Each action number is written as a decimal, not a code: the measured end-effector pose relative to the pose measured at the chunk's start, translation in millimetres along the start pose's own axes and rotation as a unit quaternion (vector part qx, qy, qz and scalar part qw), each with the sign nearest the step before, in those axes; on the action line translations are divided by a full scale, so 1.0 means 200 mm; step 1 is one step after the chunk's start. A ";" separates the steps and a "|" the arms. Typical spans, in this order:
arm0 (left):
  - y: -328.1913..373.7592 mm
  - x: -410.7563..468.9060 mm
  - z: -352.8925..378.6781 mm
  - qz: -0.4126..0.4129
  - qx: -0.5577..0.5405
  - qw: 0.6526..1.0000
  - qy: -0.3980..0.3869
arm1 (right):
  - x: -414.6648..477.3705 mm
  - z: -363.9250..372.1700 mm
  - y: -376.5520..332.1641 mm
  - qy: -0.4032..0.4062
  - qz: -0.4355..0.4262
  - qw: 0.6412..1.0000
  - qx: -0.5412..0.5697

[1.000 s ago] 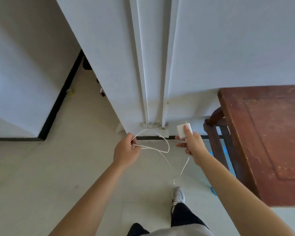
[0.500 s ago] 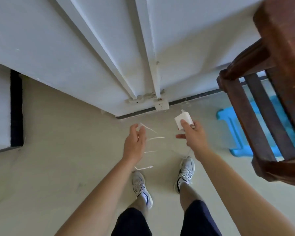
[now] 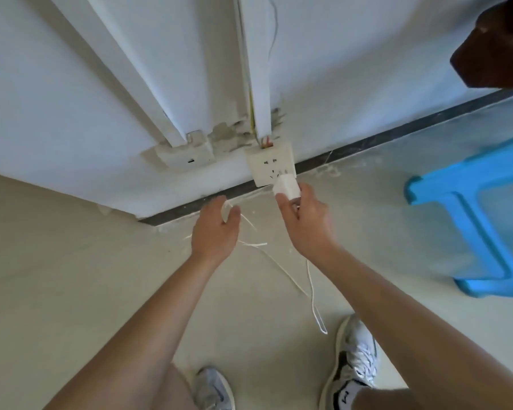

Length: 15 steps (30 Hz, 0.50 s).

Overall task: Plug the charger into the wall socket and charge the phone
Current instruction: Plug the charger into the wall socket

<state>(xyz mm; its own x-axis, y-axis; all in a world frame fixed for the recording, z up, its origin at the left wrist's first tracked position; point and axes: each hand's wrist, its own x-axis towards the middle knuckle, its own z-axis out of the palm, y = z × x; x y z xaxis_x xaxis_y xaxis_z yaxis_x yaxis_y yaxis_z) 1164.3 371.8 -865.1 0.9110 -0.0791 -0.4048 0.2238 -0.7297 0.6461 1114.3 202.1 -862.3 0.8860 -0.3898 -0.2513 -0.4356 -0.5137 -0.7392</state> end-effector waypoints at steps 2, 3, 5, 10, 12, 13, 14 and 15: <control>-0.02 0.12 0.05 0.039 -0.018 0.999 0.015 | 0.08 0.06 0.05 0.030 -0.052 0.998 -0.019; -0.02 0.17 0.07 0.027 -0.061 0.998 0.001 | 0.12 0.08 0.07 0.039 -0.071 0.996 -0.024; 0.03 0.26 0.09 -0.048 -0.171 0.982 -0.066 | 0.18 0.12 0.11 0.051 -0.091 0.994 -0.028; 0.09 0.48 0.11 -0.132 -0.342 0.916 -0.160 | 0.31 0.22 0.14 0.070 -0.125 0.989 -0.024; 0.10 0.54 0.12 -0.115 -0.376 0.901 -0.185 | 0.35 0.23 0.15 0.088 -0.143 0.985 -0.029; 0.12 0.56 0.11 -0.105 -0.388 0.893 -0.202 | 0.36 0.23 0.15 0.097 -0.147 0.984 -0.031; 0.14 0.57 0.11 -0.100 -0.396 0.887 -0.215 | 0.36 0.22 0.15 0.102 -0.147 0.983 -0.033; 0.15 0.57 0.11 -0.102 -0.402 0.883 -0.221 | 0.35 0.22 0.15 0.100 -0.147 0.983 -0.035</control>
<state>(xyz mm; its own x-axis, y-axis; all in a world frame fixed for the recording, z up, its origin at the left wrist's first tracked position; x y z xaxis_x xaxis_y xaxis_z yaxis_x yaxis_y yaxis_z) 1267.6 325.9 -905.9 0.6379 -0.3889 -0.6647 0.7035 -0.0568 0.7084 1170.4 192.7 -929.1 0.9291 -0.3559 0.1005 -0.1816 -0.6759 -0.7142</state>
